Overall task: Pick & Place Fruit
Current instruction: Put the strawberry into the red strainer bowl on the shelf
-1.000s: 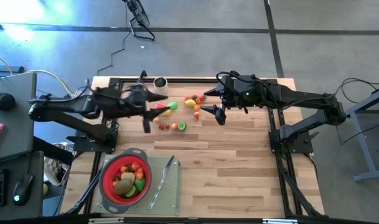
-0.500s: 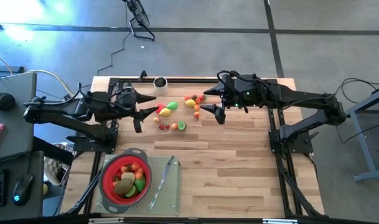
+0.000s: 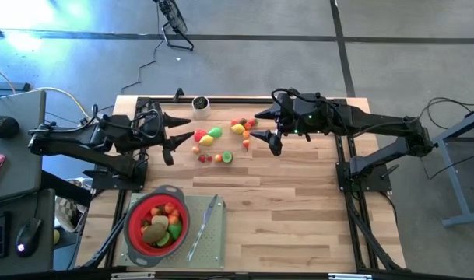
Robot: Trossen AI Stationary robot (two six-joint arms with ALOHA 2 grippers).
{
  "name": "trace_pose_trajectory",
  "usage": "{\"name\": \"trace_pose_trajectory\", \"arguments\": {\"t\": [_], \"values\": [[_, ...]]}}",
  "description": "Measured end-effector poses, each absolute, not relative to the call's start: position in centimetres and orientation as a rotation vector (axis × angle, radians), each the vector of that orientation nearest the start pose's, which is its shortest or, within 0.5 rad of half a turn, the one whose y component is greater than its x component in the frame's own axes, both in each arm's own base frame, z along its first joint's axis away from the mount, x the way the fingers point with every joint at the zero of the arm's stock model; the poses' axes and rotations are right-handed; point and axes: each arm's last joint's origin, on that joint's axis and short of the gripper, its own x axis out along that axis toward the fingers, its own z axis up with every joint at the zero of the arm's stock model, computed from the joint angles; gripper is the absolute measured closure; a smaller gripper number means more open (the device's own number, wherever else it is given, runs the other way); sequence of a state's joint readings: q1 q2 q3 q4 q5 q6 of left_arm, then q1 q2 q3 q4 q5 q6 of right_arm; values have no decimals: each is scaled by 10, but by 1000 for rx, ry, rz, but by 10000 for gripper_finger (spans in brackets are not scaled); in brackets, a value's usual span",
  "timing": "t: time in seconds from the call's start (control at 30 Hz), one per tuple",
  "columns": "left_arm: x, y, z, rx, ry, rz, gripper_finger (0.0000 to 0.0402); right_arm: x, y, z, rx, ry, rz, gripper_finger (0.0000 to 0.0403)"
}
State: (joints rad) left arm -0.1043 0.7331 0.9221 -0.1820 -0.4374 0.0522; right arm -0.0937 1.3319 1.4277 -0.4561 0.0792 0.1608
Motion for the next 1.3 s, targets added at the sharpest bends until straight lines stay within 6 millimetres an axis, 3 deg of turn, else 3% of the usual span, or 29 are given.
{"name": "trace_pose_trajectory", "arguments": {"t": [0.77,1.07,1.3], "values": [[155,-4,381,55,36,332,220,285,-29,409,163,346,-196,109],[155,-4,382,54,33,337,220,285,-29,409,338,325,-224,109],[155,-4,382,53,28,338,220,285,-29,409,339,325,-225,109]]}}
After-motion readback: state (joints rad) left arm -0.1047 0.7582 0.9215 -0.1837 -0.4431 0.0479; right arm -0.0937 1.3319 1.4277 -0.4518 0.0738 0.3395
